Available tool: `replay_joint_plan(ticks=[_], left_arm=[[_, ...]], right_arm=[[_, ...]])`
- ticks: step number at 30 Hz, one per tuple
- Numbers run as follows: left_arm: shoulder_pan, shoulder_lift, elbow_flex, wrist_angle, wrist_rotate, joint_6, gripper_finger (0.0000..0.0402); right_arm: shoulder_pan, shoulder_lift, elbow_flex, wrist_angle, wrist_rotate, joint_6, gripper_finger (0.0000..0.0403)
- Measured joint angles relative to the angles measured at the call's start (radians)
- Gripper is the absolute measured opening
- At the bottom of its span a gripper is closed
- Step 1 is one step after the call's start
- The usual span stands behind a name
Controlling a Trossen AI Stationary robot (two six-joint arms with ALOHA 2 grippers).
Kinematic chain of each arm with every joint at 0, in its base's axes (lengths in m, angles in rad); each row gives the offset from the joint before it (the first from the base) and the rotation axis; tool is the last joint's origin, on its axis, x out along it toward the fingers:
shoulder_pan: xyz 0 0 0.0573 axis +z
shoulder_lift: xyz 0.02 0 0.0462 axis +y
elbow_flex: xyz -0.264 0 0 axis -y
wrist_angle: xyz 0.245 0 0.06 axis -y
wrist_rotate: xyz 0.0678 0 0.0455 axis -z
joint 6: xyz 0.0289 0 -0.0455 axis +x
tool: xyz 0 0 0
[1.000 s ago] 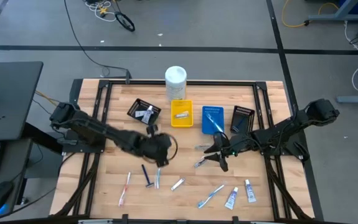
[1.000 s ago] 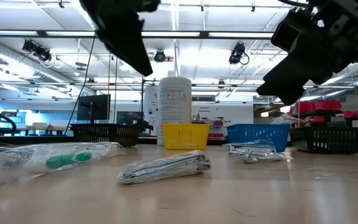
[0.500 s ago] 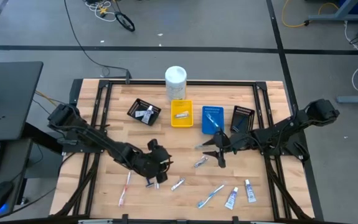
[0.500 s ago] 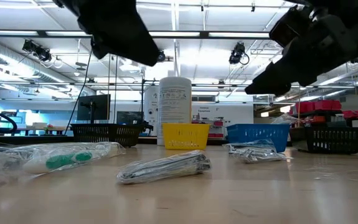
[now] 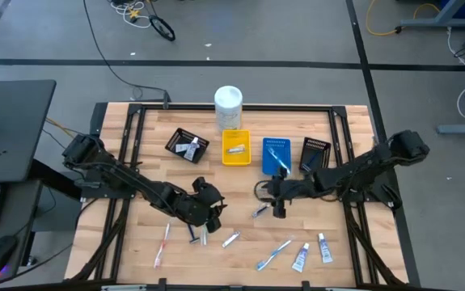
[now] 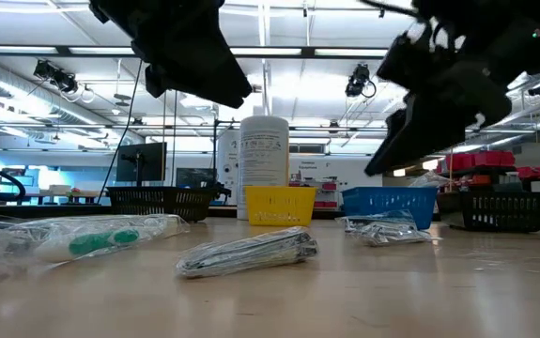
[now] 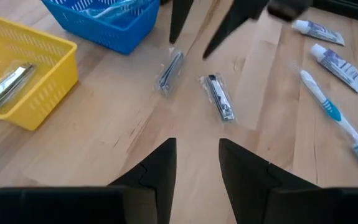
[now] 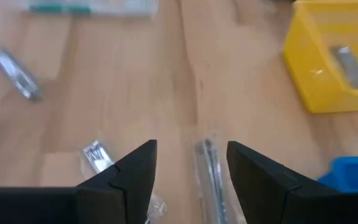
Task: Pick & Place Travel size toiletries
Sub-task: Put the silver nail cutter into the yellow bin
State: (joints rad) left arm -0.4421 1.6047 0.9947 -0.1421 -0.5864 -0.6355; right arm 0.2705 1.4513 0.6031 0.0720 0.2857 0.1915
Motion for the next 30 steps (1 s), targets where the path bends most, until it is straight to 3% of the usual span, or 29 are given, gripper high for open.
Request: replay_joint_plan(ticks=[8, 18, 24, 30], left_arm=[[0.005, 0.000, 0.000, 0.001, 0.000, 0.004, 0.0128], [0.005, 0.000, 0.000, 0.002, 0.002, 0.046, 0.0128], [0.005, 0.000, 0.000, 0.002, 0.002, 0.045, 0.0128], [0.005, 0.000, 0.000, 0.003, 0.001, 0.045, 0.0128]], right_arm=[[-0.062, 0.188, 0.123, -0.081, 0.025, 0.069, 0.0206], [-0.094, 0.228, 0.151, -0.237, -0.020, 0.140, 0.0197], [-0.093, 0.225, 0.152, -0.266, -0.029, 0.144, 0.0157], [-0.093, 0.225, 0.152, -0.258, -0.074, 0.151, 0.0079]])
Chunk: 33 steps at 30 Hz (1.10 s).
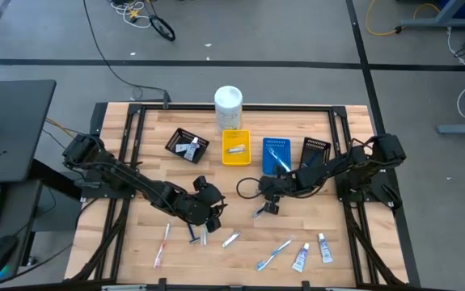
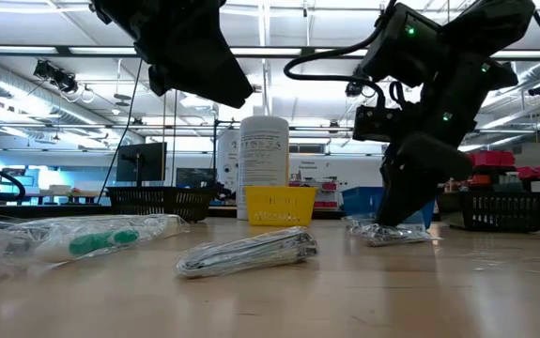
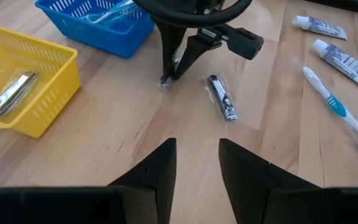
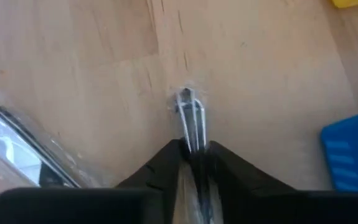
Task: Pick & Place Travel size toiletries
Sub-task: Put the silver nail cutter into the yellow bin
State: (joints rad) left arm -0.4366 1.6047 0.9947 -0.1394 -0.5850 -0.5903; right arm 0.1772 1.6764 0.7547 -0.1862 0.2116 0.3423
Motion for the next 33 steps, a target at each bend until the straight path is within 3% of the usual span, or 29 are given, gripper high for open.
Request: replay_joint_plan(ticks=[4, 10, 15, 20, 23, 30, 33], left_arm=[[0.000, 0.000, 0.000, 0.000, -0.001, 0.000, 0.0128], [0.000, 0.000, 0.000, 0.000, -0.002, 0.000, 0.0128], [0.000, 0.000, 0.000, 0.000, -0.002, 0.001, 0.0128], [0.000, 0.000, 0.000, 0.000, -0.002, 0.003, 0.0128], [0.000, 0.000, 0.000, 0.000, -0.002, 0.003, 0.0128], [0.001, 0.000, 0.000, 0.000, -0.004, 0.013, 0.0128], [0.001, 0.000, 0.000, 0.000, -0.006, 0.013, 0.0128]], right_arm=[[-0.001, 0.001, -0.002, 0.061, -0.061, 0.042, 0.0045], [0.006, 0.002, -0.002, 0.265, -0.156, 0.009, 0.0041], [0.007, 0.002, 0.046, 0.404, -0.043, -0.095, 0.0040], [-0.022, 0.002, 0.135, 0.408, 0.121, -0.258, 0.0039], [-0.065, 0.001, 0.161, 0.409, 0.178, -0.276, 0.0038], [-0.215, 0.001, 0.163, 0.403, 0.177, -0.276, 0.0038], [-0.271, 0.001, 0.154, 0.402, 0.111, -0.277, 0.0038]])
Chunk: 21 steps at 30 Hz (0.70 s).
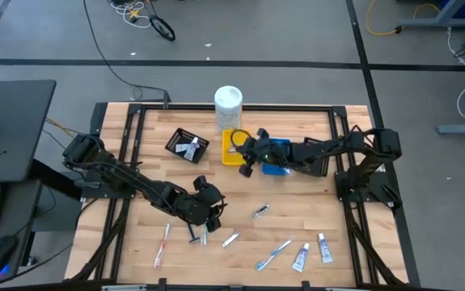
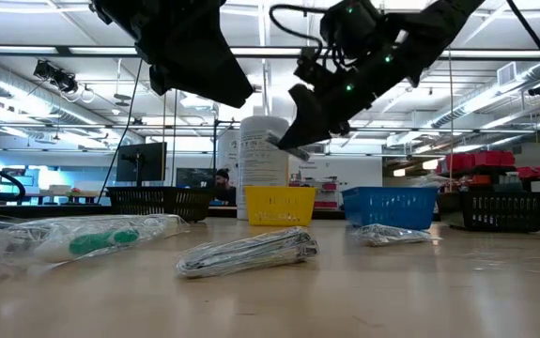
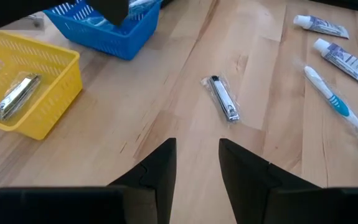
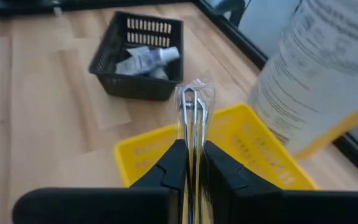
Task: Pick & Place Travel size toiletries
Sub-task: Put the silver nail cutter into the yellow bin
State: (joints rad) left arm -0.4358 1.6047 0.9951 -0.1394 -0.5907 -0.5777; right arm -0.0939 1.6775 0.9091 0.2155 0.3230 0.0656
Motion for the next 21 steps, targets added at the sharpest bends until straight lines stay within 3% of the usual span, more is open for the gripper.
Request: replay_joint_plan(ticks=[8, 14, 21], left_arm=[[0.006, 0.000, 0.001, 0.007, 0.000, 0.009, 0.0128], [0.008, 0.000, 0.001, 0.028, 0.000, 0.018, 0.0128], [0.008, 0.000, 0.001, 0.026, 0.000, 0.093, 0.0128]], right_arm=[[-0.038, 0.076, -0.002, 0.013, -0.079, -0.051, 0.0045], [-0.041, 0.140, -0.002, 0.055, -0.012, -0.103, 0.0049], [-0.084, 0.141, -0.002, 0.066, -0.142, -0.099, 0.0081]])
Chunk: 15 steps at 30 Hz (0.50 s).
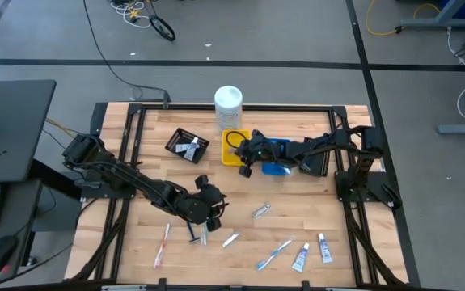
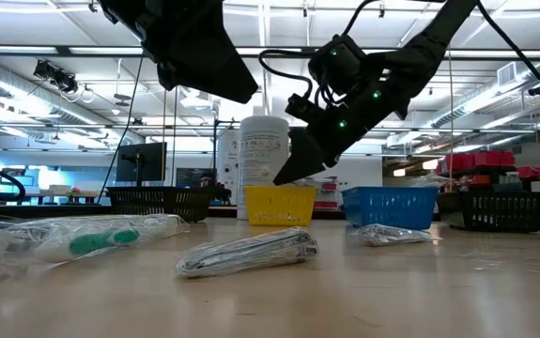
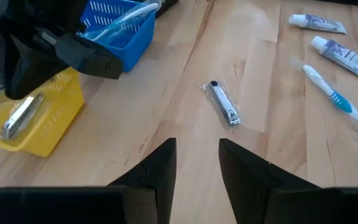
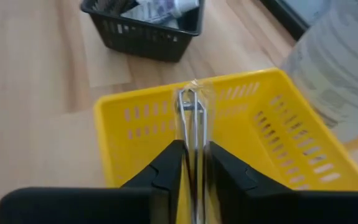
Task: Pick & Place Travel size toiletries
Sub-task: Put the silver nail cutter into the yellow bin, then put the blue toothbrush into the blue bin
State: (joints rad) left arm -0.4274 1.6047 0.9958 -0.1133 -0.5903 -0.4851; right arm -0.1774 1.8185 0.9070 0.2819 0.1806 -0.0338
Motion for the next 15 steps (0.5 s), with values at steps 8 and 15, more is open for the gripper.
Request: replay_joint_plan(ticks=[8, 15], left_arm=[[0.000, 0.000, 0.000, -0.001, 0.004, 0.048, 0.0128], [0.009, 0.000, 0.000, -0.001, 0.006, 0.131, 0.0128]], right_arm=[[0.004, -0.004, 0.000, 0.002, 0.016, 0.006, 0.0131], [0.065, -0.077, 0.000, 0.008, 0.028, -0.023, 0.0134]])
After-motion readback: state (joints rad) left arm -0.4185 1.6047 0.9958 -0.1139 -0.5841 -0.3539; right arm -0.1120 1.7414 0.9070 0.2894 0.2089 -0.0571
